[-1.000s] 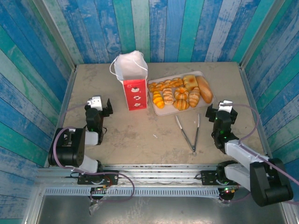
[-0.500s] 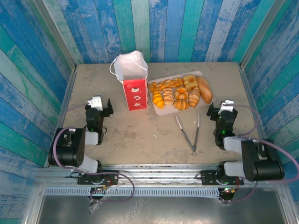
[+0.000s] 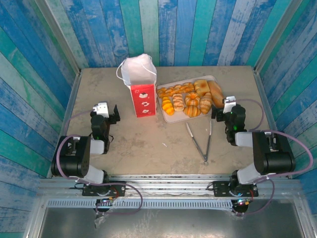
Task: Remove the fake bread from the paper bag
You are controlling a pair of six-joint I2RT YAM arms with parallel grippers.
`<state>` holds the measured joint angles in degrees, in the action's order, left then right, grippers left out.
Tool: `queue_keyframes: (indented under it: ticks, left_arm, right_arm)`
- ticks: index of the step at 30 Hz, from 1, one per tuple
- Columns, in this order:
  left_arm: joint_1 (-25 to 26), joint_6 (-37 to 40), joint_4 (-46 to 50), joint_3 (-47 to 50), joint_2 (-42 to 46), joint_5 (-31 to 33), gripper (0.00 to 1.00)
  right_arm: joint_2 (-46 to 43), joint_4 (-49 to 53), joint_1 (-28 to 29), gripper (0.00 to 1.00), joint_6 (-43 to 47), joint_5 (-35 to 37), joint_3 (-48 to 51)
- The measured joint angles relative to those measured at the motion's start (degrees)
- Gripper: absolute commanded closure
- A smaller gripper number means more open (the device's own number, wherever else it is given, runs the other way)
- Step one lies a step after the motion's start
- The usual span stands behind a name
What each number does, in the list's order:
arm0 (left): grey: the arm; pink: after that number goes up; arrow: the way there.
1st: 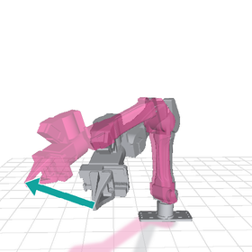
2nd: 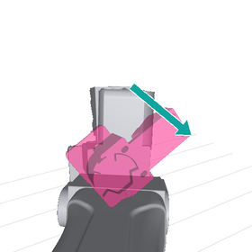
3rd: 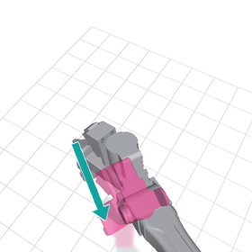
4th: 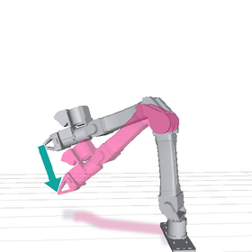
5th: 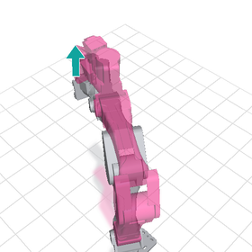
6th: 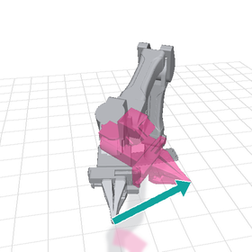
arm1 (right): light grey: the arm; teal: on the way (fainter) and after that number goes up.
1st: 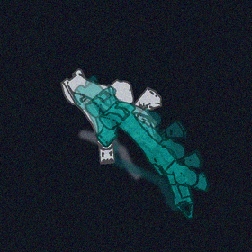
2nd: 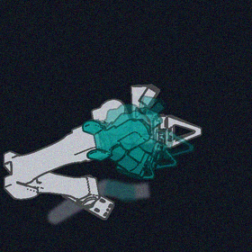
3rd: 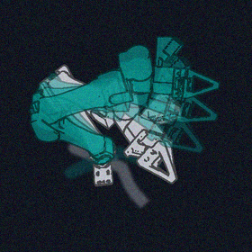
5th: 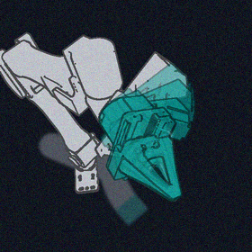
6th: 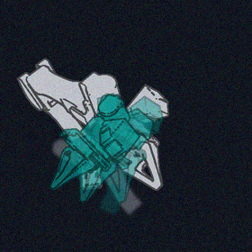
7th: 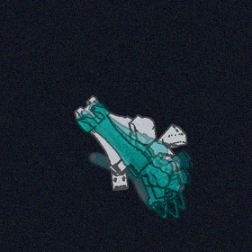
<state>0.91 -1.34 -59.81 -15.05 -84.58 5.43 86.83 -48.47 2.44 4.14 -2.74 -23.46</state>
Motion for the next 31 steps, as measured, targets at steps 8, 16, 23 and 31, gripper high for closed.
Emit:
queue_keyframes:
  ticks: [8, 16, 23, 31]
  left_arm:
    - [0.0, 0.0, 0.0, 0.0, 0.0, 0.0, 0.06]
    - [0.0, 0.0, 0.0, 0.0, 0.0, 0.0, 0.06]
    - [0.0, 0.0, 0.0, 0.0, 0.0, 0.0, 0.06]
    - [0.0, 0.0, 0.0, 0.0, 0.0, 0.0, 0.06]
  right_arm:
    - [0.0, 0.5, 0.1, 0.00, -0.5, 2.6, 0.0]
    - [0.0, 0.5, 0.1, 0.00, -0.5, 3.1, 0.0]
    - [0.0, 0.5, 0.1, 0.00, -0.5, 3.5, 0.0]
    - [0.0, 0.5, 0.1, 0.00, -0.5, 3.8, 0.0]
